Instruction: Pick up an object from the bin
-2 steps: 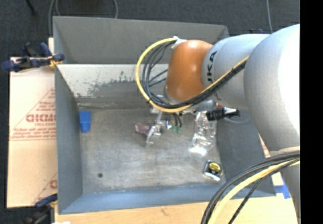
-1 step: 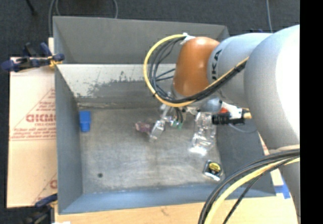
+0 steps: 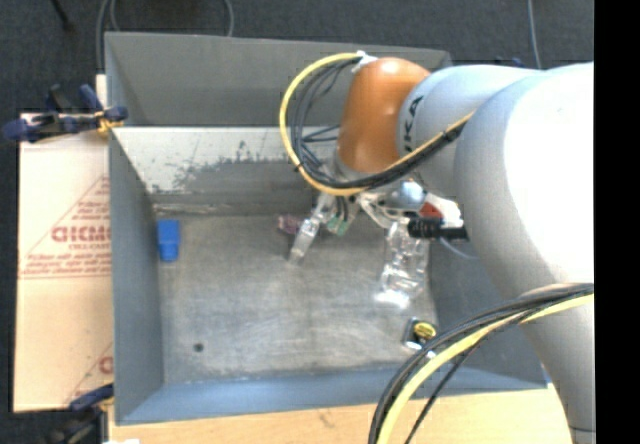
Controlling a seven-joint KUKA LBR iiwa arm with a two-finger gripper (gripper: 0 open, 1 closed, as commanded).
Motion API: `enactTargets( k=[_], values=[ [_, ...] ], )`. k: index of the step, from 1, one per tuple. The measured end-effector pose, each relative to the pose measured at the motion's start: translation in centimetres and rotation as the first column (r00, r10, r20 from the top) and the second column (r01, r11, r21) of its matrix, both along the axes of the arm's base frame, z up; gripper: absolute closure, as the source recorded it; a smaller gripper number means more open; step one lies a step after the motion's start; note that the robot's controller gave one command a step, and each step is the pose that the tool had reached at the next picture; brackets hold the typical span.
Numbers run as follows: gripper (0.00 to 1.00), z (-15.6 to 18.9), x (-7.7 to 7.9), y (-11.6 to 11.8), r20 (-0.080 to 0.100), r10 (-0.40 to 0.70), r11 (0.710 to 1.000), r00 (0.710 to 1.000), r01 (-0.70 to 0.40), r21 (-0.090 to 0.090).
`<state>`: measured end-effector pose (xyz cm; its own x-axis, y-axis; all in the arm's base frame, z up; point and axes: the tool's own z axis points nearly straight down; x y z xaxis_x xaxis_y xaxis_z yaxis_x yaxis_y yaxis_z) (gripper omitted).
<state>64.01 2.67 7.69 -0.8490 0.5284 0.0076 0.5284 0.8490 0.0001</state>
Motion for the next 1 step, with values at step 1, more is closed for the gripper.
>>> enactTargets(
  k=[1],
  values=[
    [0.0,0.22,0.17,-0.05,0.011,0.008,1.0,1.0,-0.007,-0.005]
  ],
)
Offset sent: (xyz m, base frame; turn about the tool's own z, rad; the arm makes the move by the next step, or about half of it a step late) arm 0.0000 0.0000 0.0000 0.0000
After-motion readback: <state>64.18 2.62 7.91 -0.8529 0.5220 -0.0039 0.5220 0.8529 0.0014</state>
